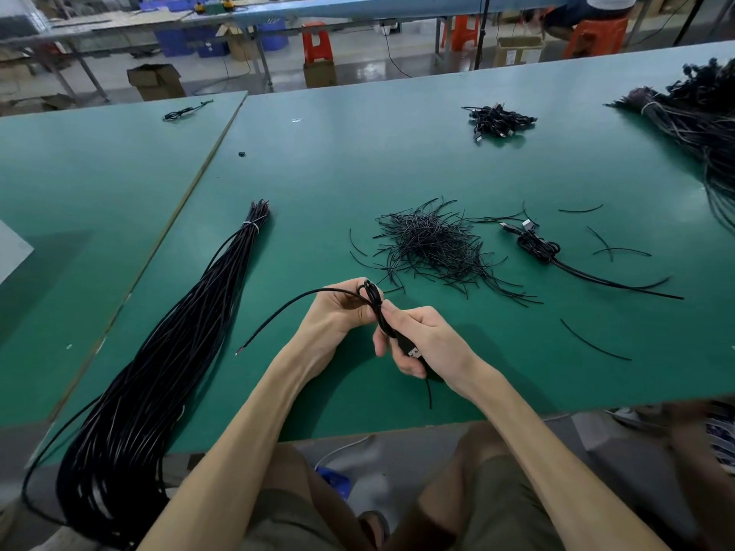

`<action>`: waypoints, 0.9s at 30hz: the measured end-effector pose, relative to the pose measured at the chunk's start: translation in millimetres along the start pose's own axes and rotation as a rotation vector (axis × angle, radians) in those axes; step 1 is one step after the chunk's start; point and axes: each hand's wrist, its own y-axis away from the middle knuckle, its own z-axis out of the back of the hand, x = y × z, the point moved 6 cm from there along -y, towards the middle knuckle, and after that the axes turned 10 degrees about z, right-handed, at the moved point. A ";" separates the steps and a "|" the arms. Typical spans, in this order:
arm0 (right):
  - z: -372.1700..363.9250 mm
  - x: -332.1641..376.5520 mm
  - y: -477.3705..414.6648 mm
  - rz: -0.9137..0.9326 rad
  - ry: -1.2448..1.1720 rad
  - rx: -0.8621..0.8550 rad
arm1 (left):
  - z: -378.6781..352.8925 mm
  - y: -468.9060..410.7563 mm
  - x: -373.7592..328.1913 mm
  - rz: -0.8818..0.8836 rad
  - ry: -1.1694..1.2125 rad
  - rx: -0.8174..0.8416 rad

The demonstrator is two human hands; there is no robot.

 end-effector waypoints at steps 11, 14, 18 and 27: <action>5.8 -3.0 -0.7 0.042 -0.092 -0.066 | 0.4 3.6 -3.1 0.025 0.021 -0.012; 5.9 -3.5 -1.1 0.037 -0.106 -0.068 | 0.0 3.6 -3.9 0.043 0.026 -0.001; 4.6 -2.6 0.0 0.011 -0.086 -0.060 | 0.2 3.9 -3.1 0.057 0.011 0.018; 4.3 1.9 1.7 0.018 -0.062 -0.091 | -5.3 7.2 -10.6 0.050 -0.013 0.019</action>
